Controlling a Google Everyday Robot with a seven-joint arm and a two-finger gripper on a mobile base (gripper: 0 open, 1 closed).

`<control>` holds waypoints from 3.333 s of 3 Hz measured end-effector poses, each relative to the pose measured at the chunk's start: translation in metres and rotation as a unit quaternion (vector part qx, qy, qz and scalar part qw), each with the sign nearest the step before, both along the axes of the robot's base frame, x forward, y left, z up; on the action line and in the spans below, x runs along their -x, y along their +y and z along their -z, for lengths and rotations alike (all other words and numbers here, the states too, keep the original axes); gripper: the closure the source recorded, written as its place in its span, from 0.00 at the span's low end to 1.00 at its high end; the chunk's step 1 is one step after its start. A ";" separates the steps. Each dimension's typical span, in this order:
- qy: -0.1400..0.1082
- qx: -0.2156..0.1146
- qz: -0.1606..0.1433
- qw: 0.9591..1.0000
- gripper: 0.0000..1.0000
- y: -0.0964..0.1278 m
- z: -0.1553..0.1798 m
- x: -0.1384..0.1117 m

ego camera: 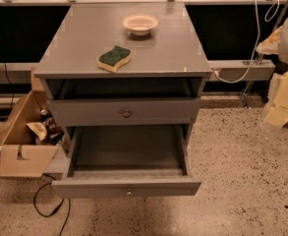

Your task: Place sponge into middle drawer

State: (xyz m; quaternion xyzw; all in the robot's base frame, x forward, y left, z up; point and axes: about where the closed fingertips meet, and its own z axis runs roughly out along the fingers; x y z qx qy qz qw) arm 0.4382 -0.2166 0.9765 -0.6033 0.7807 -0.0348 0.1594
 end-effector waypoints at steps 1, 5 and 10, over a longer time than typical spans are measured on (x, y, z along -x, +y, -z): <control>0.000 0.000 0.000 1.000 0.00 0.000 0.000 0.000; -0.066 -0.238 0.009 0.969 0.00 0.153 0.040 -0.200; -0.034 -0.287 0.069 0.955 0.00 0.279 0.124 -0.344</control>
Offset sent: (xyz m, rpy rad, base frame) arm 0.0990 0.0600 -0.0358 0.2316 -0.0502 0.0314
